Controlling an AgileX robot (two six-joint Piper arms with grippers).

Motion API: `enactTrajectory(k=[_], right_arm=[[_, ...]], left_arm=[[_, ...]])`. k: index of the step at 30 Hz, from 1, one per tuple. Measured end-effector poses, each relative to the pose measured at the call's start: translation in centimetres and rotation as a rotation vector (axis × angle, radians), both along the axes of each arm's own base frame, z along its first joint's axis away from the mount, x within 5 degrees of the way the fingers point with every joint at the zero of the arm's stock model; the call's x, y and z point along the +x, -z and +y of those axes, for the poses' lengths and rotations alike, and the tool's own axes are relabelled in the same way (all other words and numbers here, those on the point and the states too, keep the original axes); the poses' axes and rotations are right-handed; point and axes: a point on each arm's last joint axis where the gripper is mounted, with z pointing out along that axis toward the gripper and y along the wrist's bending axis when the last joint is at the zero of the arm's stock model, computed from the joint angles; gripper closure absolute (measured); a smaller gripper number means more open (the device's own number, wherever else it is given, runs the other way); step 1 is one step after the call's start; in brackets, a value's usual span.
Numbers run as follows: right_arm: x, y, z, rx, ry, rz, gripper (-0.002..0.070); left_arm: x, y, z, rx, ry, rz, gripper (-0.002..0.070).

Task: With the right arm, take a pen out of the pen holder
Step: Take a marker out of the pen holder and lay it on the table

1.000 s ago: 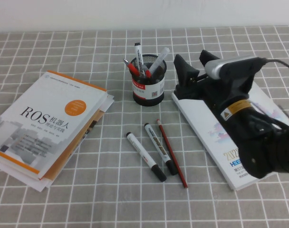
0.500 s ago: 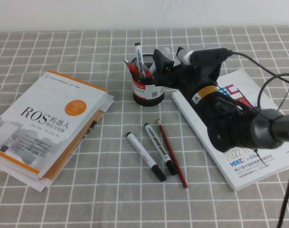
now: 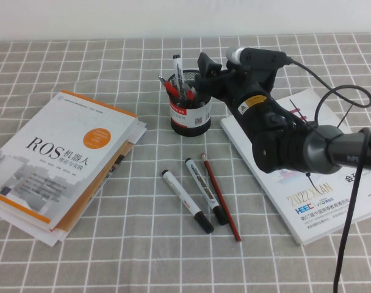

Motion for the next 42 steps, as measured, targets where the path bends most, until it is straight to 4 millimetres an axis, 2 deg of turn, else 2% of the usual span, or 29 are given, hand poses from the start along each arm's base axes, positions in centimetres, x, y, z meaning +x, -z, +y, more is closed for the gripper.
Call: enactTrajectory(k=[16, 28, 42], right_arm=[[1.0, 1.4, 0.7, -0.011, -0.006, 0.039, 0.0211], [1.5, 1.6, 1.1, 0.01, -0.009, 0.052, 0.0274], [1.5, 1.6, 1.1, 0.016, -0.009, 0.054, 0.0475]], left_arm=[[0.0, 0.0, 0.0, 0.0, 0.0, 0.0, 0.0678], [0.0, 0.0, 0.0, 0.0, 0.0, 0.0, 0.0678], [0.0, 0.0, 0.0, 0.0, 0.0, 0.0, 0.0678]])
